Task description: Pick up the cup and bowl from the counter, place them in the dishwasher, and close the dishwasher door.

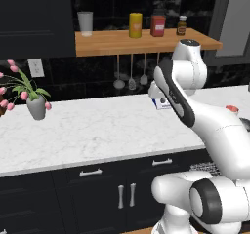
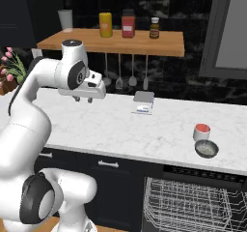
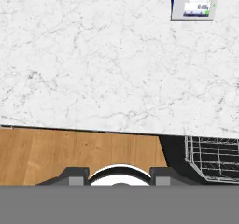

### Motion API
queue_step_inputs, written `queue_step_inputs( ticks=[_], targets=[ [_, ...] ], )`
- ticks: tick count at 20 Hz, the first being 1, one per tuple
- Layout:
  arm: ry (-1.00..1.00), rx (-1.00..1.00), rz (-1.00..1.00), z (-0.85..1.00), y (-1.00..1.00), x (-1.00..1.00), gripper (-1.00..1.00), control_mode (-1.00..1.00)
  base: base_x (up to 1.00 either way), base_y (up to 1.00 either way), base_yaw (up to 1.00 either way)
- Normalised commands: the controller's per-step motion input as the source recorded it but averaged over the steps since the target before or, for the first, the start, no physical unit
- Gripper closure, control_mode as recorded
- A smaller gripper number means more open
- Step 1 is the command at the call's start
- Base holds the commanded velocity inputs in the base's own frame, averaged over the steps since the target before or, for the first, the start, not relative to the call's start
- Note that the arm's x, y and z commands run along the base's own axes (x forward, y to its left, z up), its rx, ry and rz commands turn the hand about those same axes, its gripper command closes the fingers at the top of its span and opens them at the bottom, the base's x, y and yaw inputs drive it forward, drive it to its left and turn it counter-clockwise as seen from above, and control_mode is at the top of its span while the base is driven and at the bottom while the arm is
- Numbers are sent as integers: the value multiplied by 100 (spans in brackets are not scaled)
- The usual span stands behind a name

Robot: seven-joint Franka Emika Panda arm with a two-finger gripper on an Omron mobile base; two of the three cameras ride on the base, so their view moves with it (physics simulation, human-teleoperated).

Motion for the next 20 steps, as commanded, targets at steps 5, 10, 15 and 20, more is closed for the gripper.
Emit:
queue_step_inputs(
  ticks=[5,10,15,20],
  targets=[
    [-3,-1,0,-7,-11,-36,-100,-100,0,0,0],
    [0,-5,0,-18,-34,-42,-100,-100,0,0,0],
    [0,-1,-2,-9,-67,-2,-100,-100,0,0,0],
    [0,0,-2,-5,-60,0,-100,-100,0,0,0]
  ],
)
